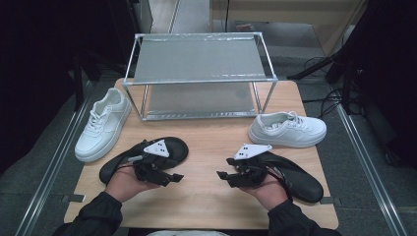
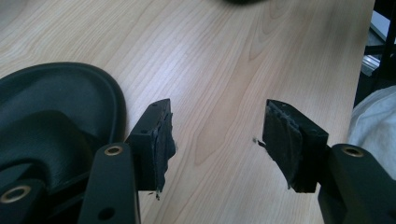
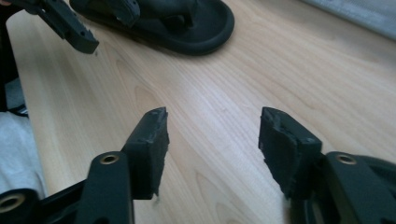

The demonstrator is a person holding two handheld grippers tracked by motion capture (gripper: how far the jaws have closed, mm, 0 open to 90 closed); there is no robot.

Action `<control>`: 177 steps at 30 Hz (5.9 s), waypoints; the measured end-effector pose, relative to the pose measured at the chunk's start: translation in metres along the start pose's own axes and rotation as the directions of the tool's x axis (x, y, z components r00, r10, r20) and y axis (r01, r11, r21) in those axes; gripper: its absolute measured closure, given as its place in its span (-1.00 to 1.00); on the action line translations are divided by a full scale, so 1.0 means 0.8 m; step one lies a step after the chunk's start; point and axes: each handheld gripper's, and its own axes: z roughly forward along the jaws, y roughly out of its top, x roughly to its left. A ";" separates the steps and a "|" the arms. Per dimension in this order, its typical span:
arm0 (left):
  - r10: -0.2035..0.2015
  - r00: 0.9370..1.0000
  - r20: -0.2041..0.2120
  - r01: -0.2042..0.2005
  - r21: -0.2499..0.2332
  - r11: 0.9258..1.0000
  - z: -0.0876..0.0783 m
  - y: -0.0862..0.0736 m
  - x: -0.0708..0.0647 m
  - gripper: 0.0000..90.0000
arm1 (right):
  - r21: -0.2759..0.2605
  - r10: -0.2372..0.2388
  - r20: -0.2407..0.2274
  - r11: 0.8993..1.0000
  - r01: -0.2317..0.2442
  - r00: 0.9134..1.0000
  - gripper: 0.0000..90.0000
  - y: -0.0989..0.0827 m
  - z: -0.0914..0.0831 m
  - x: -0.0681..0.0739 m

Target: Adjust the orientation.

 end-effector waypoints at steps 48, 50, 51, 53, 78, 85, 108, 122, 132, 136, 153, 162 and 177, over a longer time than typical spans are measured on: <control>-0.106 0.990 -0.094 0.105 -0.011 0.994 -0.022 -0.086 0.078 0.58 | 0.046 -0.058 -0.112 0.997 0.063 0.992 -0.01 0.030 0.044 0.000; -0.094 0.991 -0.093 0.094 -0.005 0.996 -0.023 -0.085 0.078 0.64 | 0.046 -0.058 -0.112 0.997 0.063 0.992 -0.01 0.030 0.045 0.000; -0.080 0.991 -0.103 0.081 -0.003 0.997 -0.023 -0.084 0.077 0.64 | 0.046 -0.058 -0.112 0.997 0.063 0.992 -0.01 0.030 0.045 0.000; -0.076 0.992 -0.102 0.077 -0.001 0.997 -0.024 -0.082 0.075 0.68 | 0.046 -0.058 -0.115 0.997 0.064 0.992 -0.01 0.030 0.045 0.000; -0.159 0.983 -0.090 0.154 -0.061 0.986 -0.025 -0.012 0.045 0.82 | 0.042 -0.038 -0.098 0.998 0.042 0.994 -0.02 0.023 0.040 -0.001; -0.138 0.988 -0.075 0.135 -0.038 0.990 0.001 0.013 0.038 0.82 | 0.047 -0.027 -0.084 0.998 0.031 0.996 -0.03 0.018 0.039 0.000; -0.129 0.992 -0.008 0.129 0.045 0.991 0.077 0.035 0.043 0.68 | 0.026 -0.002 -0.036 1.000 0.003 0.999 -0.02 0.005 0.053 0.001; -0.132 0.991 -0.005 0.132 -0.044 0.990 0.025 0.023 0.048 0.16 | 0.004 0.025 -0.007 1.000 -0.025 1.000 -0.03 0.009 0.058 -0.006; -0.165 0.986 -0.025 0.163 -0.080 0.983 -0.013 -0.010 0.066 0.09 | -0.018 0.034 0.002 0.999 -0.034 0.999 -0.03 0.019 0.067 -0.008; -0.209 0.977 -0.035 0.205 -0.096 0.974 -0.021 -0.019 0.077 0.12 | -0.019 0.026 0.002 0.999 -0.026 1.000 -0.03 0.023 0.073 -0.007; -0.262 0.958 -0.117 0.255 -0.070 0.964 -0.016 -0.059 0.107 0.98 | 0.018 0.051 0.004 0.999 -0.051 0.999 1.00 0.042 0.110 -0.003; -0.251 0.957 -0.146 0.243 -0.069 0.968 -0.012 -0.063 0.099 1.00 | 0.017 0.075 -0.019 0.997 -0.075 0.997 1.00 0.047 0.117 -0.009; -0.291 0.948 -0.126 0.285 -0.065 0.956 -0.015 -0.074 0.095 1.00 | 0.029 0.067 -0.026 0.997 -0.066 0.997 1.00 0.049 0.118 -0.011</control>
